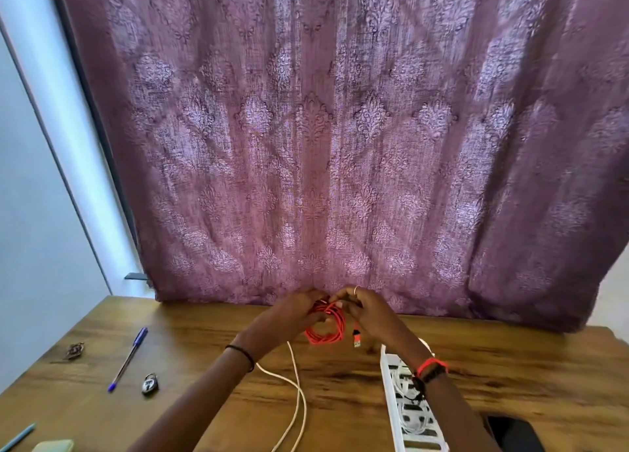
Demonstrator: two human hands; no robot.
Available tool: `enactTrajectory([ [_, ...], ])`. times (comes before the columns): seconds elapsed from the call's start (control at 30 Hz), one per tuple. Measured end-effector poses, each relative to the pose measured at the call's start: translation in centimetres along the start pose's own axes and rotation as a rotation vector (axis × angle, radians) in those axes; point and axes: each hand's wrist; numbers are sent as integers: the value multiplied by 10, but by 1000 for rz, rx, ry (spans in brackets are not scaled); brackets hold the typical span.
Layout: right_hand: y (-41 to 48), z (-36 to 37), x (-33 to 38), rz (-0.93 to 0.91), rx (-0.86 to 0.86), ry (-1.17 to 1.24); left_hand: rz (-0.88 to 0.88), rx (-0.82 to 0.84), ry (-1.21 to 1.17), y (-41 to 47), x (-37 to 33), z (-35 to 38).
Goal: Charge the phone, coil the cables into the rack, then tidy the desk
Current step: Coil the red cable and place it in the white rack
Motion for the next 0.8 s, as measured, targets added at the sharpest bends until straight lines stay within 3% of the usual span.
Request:
enactTrajectory([
  [0.2,-5,2,3,-40,-251,96,9,-168,-86,-3,-9,1],
  [0.37,-3,14,2,-53,-450,-112,-1,-250,-135,-4,-12,0],
  [0.63,-9,35,21,9,-411,-51,-67,-388,-242,-4,-10,2],
  [0.8,-5,39,27,57,-472,231,-73,-410,-324,-7,-13,-2],
])
Point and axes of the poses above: each hand's wrist, its own y-axis towards the middle knuckle, its own z-axis out of the palm, x = y × z, and after that the axes turned 12 degrees about x, right-handed
